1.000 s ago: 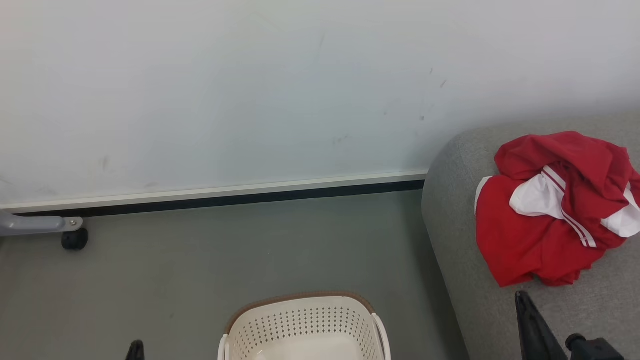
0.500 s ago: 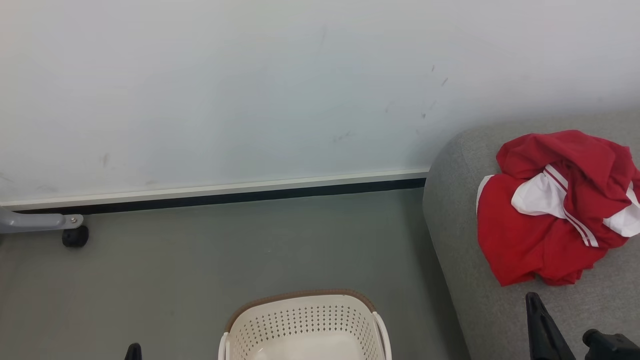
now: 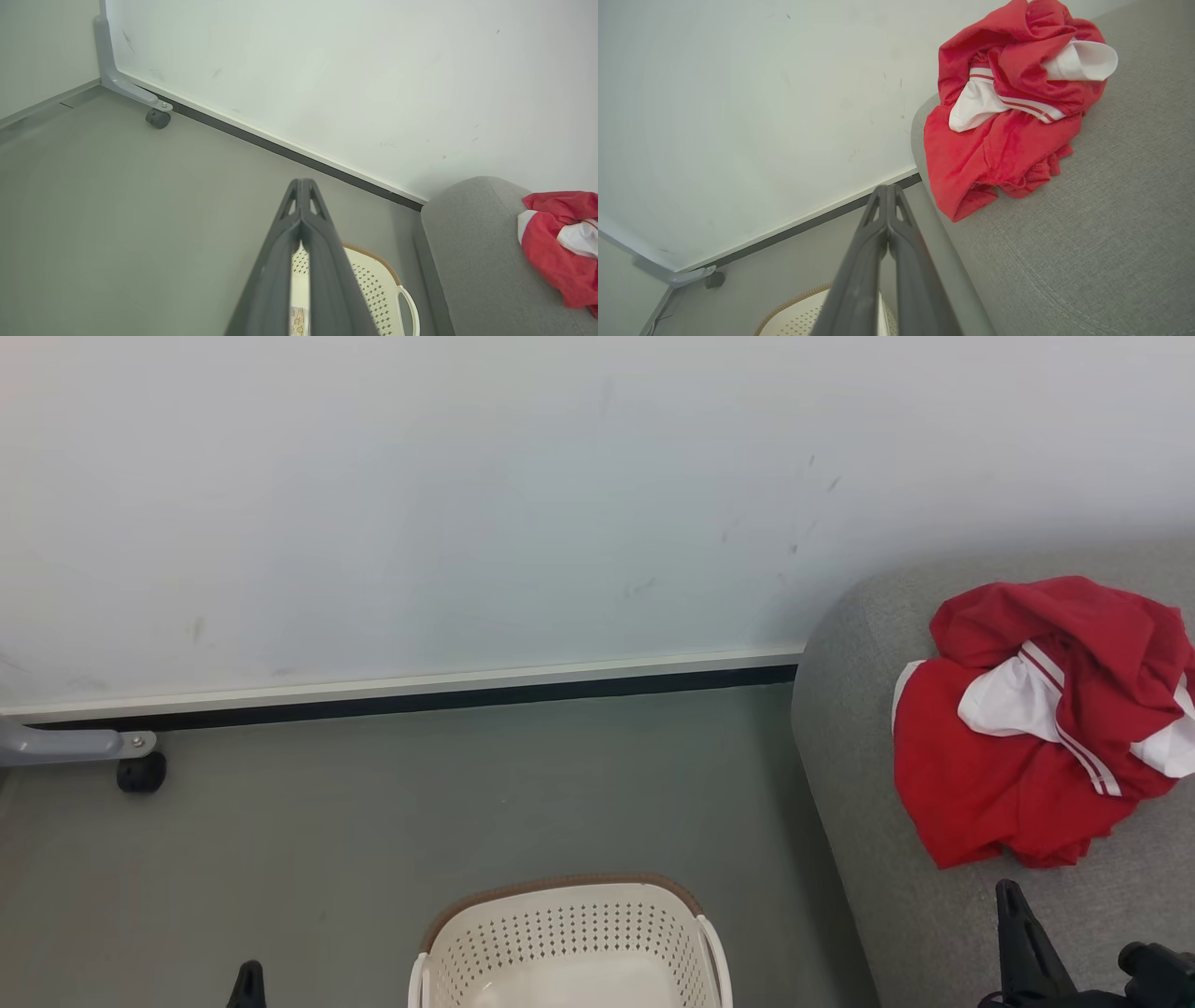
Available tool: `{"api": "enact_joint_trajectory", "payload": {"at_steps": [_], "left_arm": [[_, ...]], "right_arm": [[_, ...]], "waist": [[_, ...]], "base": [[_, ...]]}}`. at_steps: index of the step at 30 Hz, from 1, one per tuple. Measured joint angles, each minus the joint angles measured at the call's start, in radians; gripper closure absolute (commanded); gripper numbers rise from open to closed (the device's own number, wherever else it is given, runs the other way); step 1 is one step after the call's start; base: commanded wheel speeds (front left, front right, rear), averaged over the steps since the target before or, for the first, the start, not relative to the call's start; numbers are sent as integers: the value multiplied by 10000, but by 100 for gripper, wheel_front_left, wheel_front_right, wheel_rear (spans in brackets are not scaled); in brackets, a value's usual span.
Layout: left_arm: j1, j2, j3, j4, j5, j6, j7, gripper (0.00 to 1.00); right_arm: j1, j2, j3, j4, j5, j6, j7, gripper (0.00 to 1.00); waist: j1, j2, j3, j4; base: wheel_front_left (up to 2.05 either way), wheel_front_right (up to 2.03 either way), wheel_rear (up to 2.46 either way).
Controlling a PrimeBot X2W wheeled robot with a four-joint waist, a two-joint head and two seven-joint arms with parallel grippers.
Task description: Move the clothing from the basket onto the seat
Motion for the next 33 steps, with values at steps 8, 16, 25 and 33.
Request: {"api": "enact_joint_trajectory", "payload": {"at_steps": [8, 16, 25, 33], "left_arm": [[-229, -128, 159, 136, -790, -174, 263, 100], [-457, -226, 309, 257, -1737, -355, 545, 100], [-701, -378, 493, 397, -2602, -575, 828, 100], [-930, -500, 633, 520, -3563, -773, 1091, 100]], "right_arm": [[-192, 138, -268, 153, 1003, 163, 288, 100], [-270, 270, -531, 301, 1921, 345, 525, 100], [-436, 399, -834, 479, 3009, 562, 825, 100], [-626, 541, -1103, 608, 3927, 708, 1091, 100]], "waist": [[0, 0, 35, 16], [0, 0, 70, 31], [0, 0, 110, 48], [0, 0, 145, 64]], "base": [[0, 0, 0], [0, 0, 0], [0, 0, 0], [0, 0, 0]]}}
